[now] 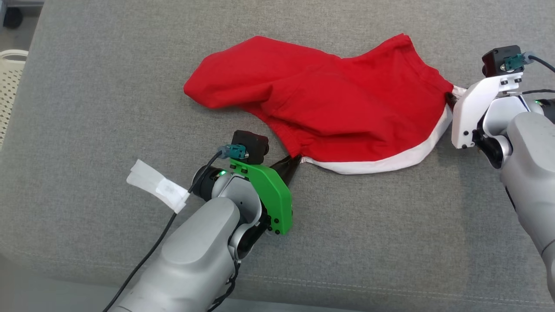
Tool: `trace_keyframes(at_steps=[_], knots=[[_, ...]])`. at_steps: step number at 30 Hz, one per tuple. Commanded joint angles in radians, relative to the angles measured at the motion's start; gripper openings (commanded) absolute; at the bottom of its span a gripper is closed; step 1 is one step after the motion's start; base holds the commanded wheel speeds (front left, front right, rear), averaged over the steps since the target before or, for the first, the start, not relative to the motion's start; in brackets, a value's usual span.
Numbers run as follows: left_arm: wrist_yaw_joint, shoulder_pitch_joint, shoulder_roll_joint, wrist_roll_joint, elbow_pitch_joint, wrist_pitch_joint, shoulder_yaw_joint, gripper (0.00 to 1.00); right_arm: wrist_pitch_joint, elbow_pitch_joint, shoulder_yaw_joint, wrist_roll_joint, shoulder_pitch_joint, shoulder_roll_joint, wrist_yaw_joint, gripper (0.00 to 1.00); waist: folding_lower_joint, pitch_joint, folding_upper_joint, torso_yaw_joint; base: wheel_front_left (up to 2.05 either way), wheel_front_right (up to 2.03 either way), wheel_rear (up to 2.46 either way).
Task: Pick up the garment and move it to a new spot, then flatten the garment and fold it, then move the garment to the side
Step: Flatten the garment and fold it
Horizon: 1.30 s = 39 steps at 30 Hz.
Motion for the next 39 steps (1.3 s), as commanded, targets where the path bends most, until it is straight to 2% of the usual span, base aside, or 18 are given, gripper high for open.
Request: trace_keyframes(at_steps=[1,9,19,31,39], knots=[[0.005,-0.018,0.004,-0.005,0.010,-0.007,-0.005,0.00,0.008,0.022,0.015,0.014,0.017,0.007,0.000,0.00,0.0000,0.000,0.0000,0.004,0.00,0.00,0.00],[0.011,-0.039,0.009,-0.014,0.025,-0.054,0.015,0.00,-0.070,0.016,0.020,0.056,-0.016,-0.009,-0.001,0.00,0.0000,-0.033,0.0000,-0.006,0.00,0.00,0.00],[0.020,-0.078,0.060,-0.034,-0.006,-0.087,0.066,0.00,-0.177,0.019,-0.057,0.171,-0.005,0.013,-0.001,0.00,0.0000,-0.171,0.0000,-0.047,0.00,0.00,0.00],[0.019,-0.212,0.160,-0.045,-0.045,-0.032,0.128,0.00,-0.248,-0.016,-0.108,0.250,-0.046,0.057,-0.001,0.00,0.0000,-0.327,0.0000,-0.134,0.00,0.00,0.00],[-0.011,-0.278,0.215,-0.109,-0.072,0.029,0.181,0.00,-0.246,-0.092,-0.126,0.302,-0.106,0.087,0.000,0.00,0.0000,-0.331,0.0000,-0.202,0.00,0.00,0.00]])
